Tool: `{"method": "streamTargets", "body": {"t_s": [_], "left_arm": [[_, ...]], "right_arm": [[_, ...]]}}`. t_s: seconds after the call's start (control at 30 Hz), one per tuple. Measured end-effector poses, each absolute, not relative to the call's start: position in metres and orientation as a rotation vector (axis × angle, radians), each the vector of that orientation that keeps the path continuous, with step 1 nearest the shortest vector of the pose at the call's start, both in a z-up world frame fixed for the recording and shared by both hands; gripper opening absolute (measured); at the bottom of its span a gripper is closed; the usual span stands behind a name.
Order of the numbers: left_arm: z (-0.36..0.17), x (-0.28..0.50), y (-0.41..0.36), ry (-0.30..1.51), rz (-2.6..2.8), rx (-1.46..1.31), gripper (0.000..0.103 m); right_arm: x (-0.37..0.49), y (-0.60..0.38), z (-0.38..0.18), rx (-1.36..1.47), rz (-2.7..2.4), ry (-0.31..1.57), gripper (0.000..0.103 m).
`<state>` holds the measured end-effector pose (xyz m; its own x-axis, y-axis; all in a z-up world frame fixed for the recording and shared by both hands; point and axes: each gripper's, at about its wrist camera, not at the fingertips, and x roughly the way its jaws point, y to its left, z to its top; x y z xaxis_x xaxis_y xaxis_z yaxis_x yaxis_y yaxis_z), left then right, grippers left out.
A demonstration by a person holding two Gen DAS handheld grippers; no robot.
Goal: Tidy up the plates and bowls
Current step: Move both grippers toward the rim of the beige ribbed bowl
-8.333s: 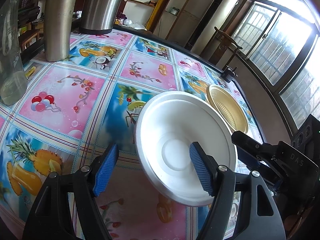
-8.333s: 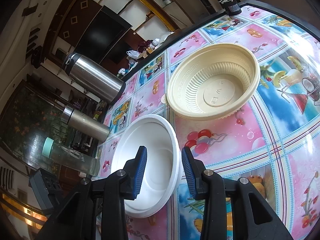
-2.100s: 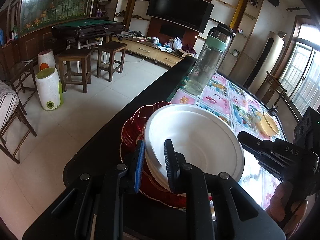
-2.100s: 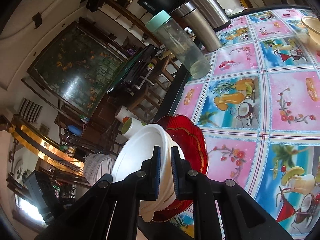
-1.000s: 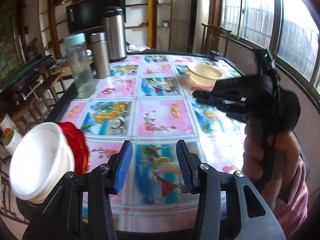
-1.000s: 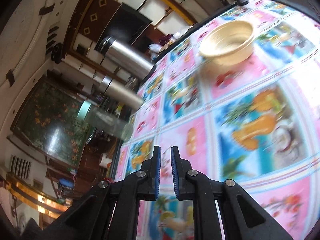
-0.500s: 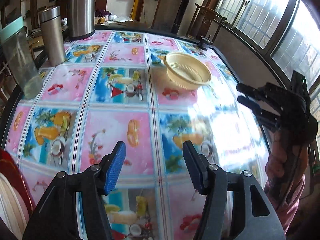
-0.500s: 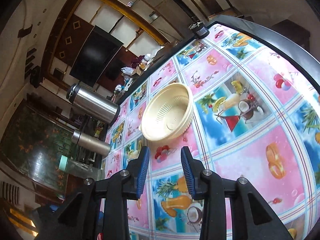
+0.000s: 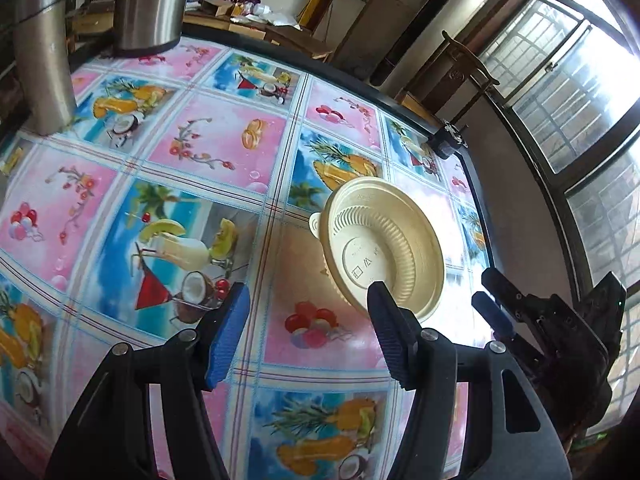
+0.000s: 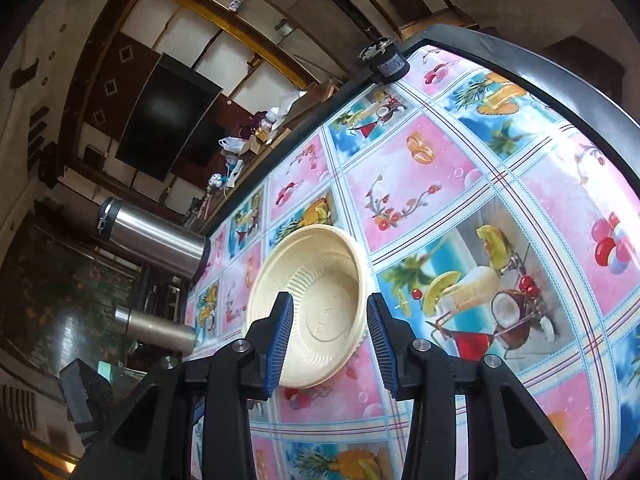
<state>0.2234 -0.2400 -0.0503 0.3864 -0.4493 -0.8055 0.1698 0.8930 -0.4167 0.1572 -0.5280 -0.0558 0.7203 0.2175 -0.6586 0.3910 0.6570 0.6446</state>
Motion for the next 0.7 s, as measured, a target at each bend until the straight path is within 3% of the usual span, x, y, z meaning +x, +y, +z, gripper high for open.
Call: {"method": "streamTargets", "body": {"t_s": [0.37,0.7], "left_arm": [[-0.076,0.242,-0.247,1.121,-0.409,-0.513,0.060],[-0.080,0.245,-0.272,1.068,-0.466,-0.527,0.060]], "right_arm": [[0.171,-0.526,-0.068,0.855,-0.104,0.803,0.042],[0.172,-0.532,-0.079,0.871,-0.117,0.795,0.042]]}}
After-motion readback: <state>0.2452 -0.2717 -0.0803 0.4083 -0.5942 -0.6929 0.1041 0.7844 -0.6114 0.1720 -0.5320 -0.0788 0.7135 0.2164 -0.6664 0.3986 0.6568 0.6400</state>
